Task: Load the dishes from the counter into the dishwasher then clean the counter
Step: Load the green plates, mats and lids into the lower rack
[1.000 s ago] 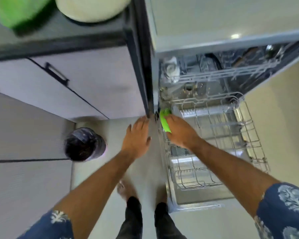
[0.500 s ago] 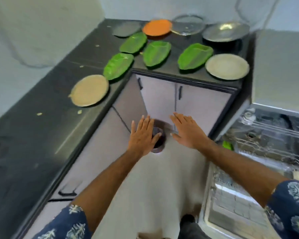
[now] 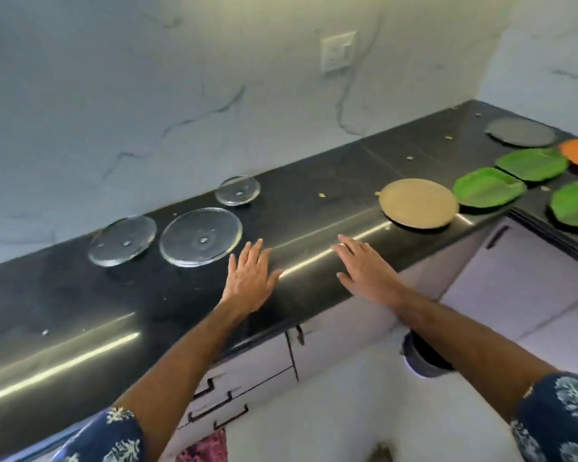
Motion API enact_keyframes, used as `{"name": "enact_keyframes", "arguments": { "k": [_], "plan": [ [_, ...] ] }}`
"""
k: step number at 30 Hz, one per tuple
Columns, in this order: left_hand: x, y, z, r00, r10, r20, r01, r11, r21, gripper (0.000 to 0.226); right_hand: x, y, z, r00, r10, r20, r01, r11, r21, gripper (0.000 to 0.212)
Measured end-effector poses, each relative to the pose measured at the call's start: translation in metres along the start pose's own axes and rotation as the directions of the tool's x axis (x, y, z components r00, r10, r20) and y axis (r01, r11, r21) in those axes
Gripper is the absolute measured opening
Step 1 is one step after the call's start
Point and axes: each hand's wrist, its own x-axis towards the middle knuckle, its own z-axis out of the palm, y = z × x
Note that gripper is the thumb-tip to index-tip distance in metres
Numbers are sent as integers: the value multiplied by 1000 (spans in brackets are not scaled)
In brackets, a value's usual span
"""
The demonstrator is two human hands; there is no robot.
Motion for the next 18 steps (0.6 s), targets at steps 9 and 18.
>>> {"name": "enact_keyframes", "arguments": {
  "k": [9,18],
  "plan": [
    [-2,-135,23,895,-441,-71,407,870,-278,59,147,-82,52,980,-77,181,0,920,392,58],
    [29,-191,39,529,-782,331,595,64,-801,72,270,-100,97,803,78,590,-589,250,768,64]
  ]
}}
